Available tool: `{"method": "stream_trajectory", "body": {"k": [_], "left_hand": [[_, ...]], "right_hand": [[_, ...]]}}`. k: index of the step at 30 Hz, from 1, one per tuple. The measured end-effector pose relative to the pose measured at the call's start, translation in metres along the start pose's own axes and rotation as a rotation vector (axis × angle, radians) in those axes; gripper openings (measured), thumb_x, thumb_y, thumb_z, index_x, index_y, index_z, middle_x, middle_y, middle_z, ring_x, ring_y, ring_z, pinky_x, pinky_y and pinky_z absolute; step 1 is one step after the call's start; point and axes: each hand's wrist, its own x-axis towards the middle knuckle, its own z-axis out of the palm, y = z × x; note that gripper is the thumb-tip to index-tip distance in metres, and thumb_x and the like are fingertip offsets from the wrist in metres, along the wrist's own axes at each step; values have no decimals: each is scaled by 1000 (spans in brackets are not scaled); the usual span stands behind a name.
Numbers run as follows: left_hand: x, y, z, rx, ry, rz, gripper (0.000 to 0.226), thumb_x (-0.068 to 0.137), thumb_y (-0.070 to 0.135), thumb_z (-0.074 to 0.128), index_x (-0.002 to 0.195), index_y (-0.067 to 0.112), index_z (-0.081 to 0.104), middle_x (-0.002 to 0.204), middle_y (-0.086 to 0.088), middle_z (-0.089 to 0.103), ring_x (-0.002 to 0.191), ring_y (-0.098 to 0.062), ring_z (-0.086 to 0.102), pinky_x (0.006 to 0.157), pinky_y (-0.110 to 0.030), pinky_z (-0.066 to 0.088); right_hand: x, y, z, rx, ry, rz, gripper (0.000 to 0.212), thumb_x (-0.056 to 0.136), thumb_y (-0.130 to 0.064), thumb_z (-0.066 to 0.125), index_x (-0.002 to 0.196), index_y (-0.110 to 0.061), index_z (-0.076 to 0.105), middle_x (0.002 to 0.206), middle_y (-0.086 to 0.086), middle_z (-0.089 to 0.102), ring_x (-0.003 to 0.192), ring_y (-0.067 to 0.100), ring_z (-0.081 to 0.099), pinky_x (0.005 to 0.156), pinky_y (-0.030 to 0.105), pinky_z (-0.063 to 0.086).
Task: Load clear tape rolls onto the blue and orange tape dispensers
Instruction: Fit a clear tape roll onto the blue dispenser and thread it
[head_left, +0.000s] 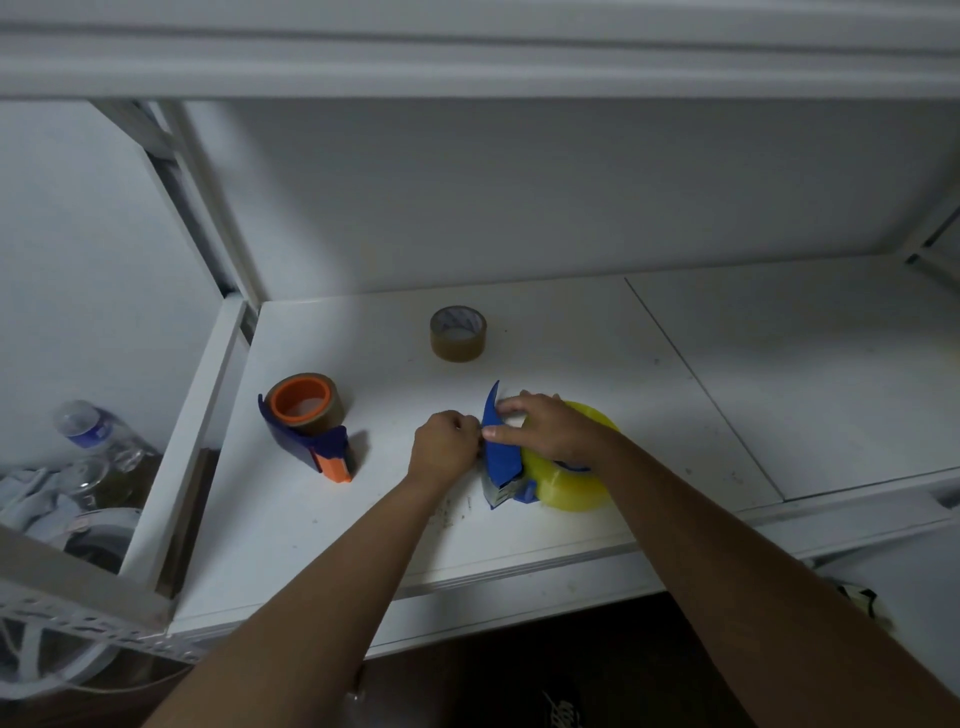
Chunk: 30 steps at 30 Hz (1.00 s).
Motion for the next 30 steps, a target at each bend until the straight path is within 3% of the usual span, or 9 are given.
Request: {"method": "stream_trajectory", "body": {"k": [2,5,8,11,14,19,25,28,30], "left_hand": [[-1,2,-1,-7,-62,0,39,92,30,45,83,-1,65,83,-14,72,79,-31,68,77,-44,58],[-7,5,2,172,-135,59,43,94,42,47,77,5,61,74,-6,66,68,-21,60,59,-30,48],[-13,6,8,282,-109,115,37,93,45,51,77,11,52,71,0,56,65,-17,50,52,-23,33],[-14,5,12,303,-94,127,34,94,41,51,83,9,53,84,-9,63,72,-20,51,61,-26,36],[-17,7,15,282,-90,116,31,96,36,49,91,6,57,95,-13,66,78,-22,54,67,-27,37],[-19,10,20,212,-122,89,30,99,30,44,105,4,57,104,-13,64,86,-24,55,71,-29,39],[-20,6,12,-28,-202,45,25,99,26,44,113,9,57,109,-11,65,99,-28,61,88,-42,51],[-21,-1,5,-219,-240,-21,26,100,23,45,121,11,56,112,-9,65,101,-28,63,92,-44,53],[-19,-7,-1,-357,-270,-73,28,101,22,44,126,13,55,113,-8,67,102,-26,64,93,-44,53]], "right_hand": [[-3,5,-3,128,194,9,50,88,-46,62,126,-14,59,139,3,51,139,19,32,111,33,24],[-8,29,-6,-176,432,92,43,91,-37,59,125,-11,59,132,8,56,132,29,40,111,39,29],[-18,44,-3,-391,401,314,55,91,-48,50,135,-17,47,134,14,50,125,36,42,99,46,39],[-27,47,1,-364,419,378,68,91,-58,45,139,-12,38,134,18,46,122,39,42,95,47,41],[-39,57,0,-415,448,474,73,90,-65,40,131,-4,42,128,21,49,116,38,47,90,44,44],[-43,69,-4,-64,330,507,57,93,-47,48,124,0,44,121,22,55,105,37,55,79,36,44],[-43,61,-10,297,456,411,38,85,-34,65,111,-9,54,111,16,58,94,30,58,71,34,45],[-49,52,-13,473,559,304,25,84,-27,69,104,-13,63,100,8,66,94,29,62,77,40,50],[-54,40,-16,613,569,242,29,82,-28,71,108,-18,66,102,2,68,99,24,64,83,40,51]]}}
